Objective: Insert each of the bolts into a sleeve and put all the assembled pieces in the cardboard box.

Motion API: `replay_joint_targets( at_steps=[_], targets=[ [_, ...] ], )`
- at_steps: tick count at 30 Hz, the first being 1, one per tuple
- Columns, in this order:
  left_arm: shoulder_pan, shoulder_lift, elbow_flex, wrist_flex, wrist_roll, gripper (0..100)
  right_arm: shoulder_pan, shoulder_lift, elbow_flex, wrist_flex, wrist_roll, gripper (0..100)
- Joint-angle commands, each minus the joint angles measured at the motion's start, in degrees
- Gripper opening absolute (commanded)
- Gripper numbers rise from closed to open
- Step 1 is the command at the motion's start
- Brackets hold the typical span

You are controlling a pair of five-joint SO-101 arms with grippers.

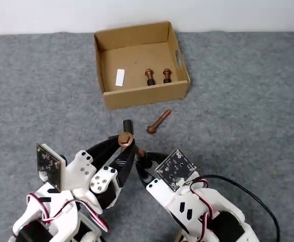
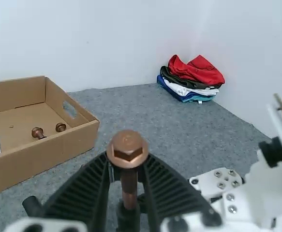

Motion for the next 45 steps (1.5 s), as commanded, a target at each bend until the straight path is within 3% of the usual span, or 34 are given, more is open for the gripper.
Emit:
replay_joint_targets(
  at_steps=[1, 14, 19, 29, 35, 45],
  targets=[
    [0.44, 0.00, -2.33, 0.00, 0.35, 0, 0.75, -0.04, -0.97, -1.71, 0.70, 0.9],
    [0.53, 0.00, 3.47, 1.05, 0.26, 0, 0.84, -0.40, -0.97, -1.71, 0.97, 0.9],
    [0.62, 0.00, 6.90, 3.25, 0.18, 0, 0.92, -0.48, -0.97, -2.95, 5.19, 0.9],
    [8.00, -0.09, 15.96, 3.16, 0.00, 2, 0.92, -0.04, -0.79, -4.79, 5.63, 0.9],
    [7.56, -0.09, 16.13, 3.25, -0.09, 17, 0.92, -0.13, -0.70, -4.62, 5.63, 0.9],
    [-0.35, -0.09, 13.14, 2.99, -7.65, 19, 1.01, -0.04, -0.18, -4.53, 5.27, 0.9]
  ],
)
